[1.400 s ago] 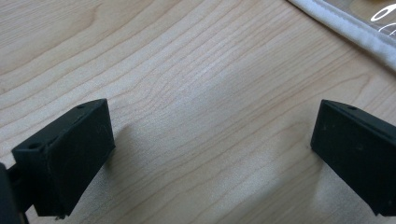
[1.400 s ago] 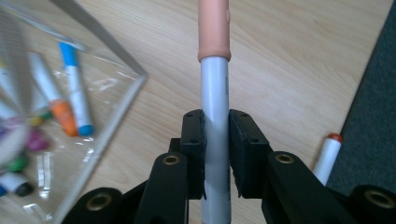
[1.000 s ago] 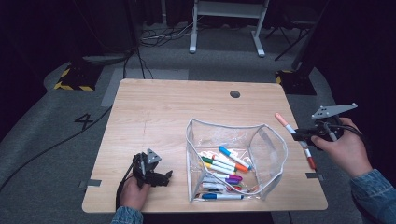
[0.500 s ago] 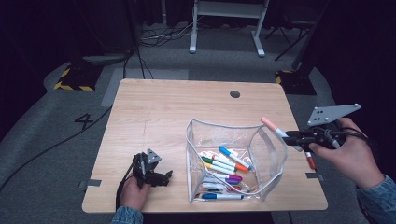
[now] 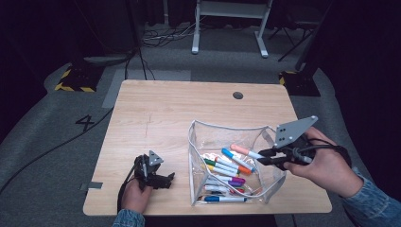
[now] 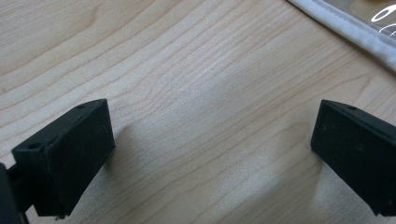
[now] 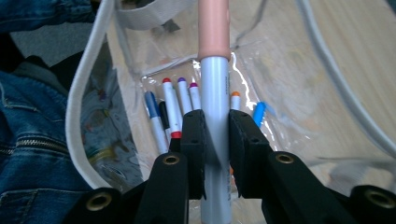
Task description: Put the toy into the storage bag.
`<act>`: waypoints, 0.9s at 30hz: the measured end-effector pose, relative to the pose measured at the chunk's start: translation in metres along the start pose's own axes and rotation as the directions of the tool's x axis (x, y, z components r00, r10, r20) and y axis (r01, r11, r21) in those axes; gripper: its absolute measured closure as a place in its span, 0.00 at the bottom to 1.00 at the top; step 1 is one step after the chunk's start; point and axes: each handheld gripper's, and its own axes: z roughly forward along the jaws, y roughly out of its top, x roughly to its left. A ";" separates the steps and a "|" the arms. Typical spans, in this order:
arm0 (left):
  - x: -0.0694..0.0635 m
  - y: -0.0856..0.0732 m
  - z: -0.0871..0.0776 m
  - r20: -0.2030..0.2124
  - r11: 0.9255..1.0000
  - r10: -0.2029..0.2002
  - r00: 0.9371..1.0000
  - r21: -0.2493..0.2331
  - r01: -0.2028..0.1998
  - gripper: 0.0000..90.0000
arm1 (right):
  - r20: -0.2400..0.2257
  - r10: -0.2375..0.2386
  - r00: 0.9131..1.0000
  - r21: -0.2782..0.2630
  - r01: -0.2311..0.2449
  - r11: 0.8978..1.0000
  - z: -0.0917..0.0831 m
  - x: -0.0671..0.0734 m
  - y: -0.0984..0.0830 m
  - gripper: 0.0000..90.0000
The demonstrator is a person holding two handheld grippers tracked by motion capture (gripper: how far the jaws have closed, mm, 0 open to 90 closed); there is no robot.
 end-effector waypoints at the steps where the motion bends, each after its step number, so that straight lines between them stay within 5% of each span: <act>1: 0.000 0.000 0.000 0.000 1.000 0.000 1.000 0.000 0.000 0.00 | -0.015 -0.009 1.000 0.006 0.009 1.000 0.004 0.002 0.002 0.86; 13: 0.000 0.000 0.000 0.001 1.000 0.000 1.000 0.000 0.000 0.00 | -0.125 -0.095 0.988 0.107 0.108 0.988 0.042 0.016 0.018 0.86; 27: 0.000 0.000 0.000 0.001 1.000 0.001 1.000 0.000 -0.001 0.00 | -0.220 -0.156 0.963 0.215 0.204 0.955 0.074 0.026 0.023 0.86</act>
